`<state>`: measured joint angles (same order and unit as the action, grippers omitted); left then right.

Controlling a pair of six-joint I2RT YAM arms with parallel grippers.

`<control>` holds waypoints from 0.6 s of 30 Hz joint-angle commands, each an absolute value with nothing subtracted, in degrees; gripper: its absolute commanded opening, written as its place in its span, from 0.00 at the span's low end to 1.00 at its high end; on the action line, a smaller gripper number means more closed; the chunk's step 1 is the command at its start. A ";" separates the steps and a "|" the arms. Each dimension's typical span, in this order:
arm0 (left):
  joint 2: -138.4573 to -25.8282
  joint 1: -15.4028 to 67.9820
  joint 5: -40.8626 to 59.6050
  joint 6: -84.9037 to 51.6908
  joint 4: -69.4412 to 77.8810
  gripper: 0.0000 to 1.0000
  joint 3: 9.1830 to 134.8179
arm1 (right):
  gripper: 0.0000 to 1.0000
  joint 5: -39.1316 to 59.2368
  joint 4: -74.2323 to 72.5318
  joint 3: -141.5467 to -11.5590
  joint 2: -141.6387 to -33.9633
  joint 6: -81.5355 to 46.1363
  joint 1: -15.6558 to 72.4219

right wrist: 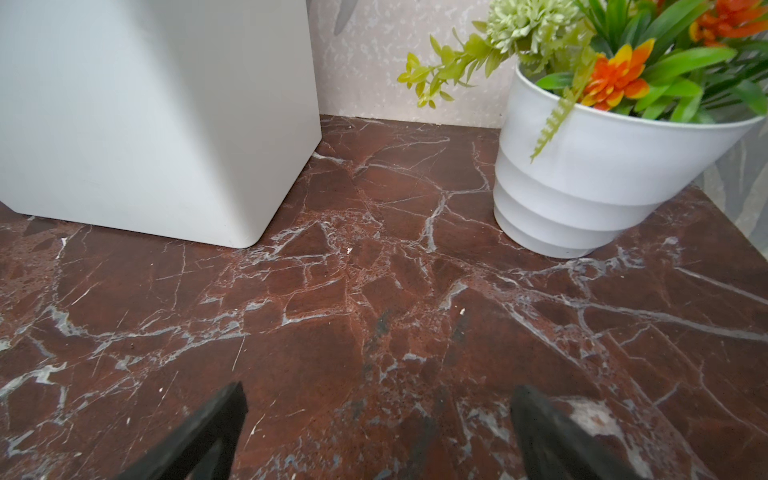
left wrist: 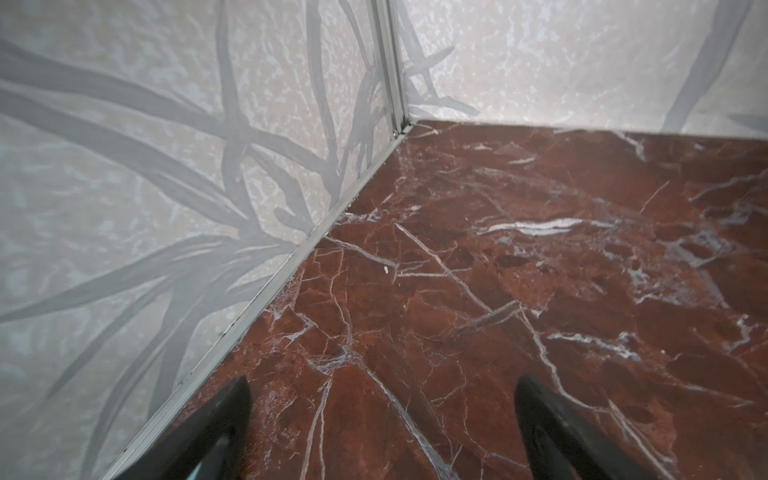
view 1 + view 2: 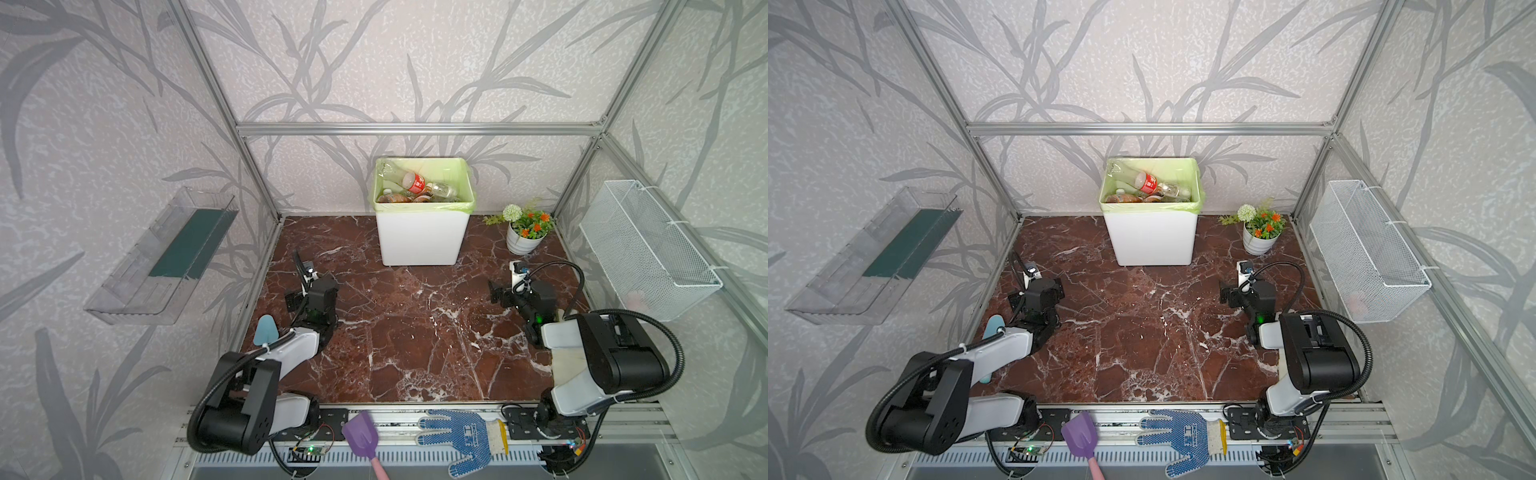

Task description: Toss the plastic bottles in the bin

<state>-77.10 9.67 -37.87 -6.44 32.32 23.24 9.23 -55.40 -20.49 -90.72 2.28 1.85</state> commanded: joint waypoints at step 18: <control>-89.83 1.67 -21.01 -4.00 55.00 0.99 21.22 | 0.99 8.09 -56.51 -21.27 -90.87 2.94 2.11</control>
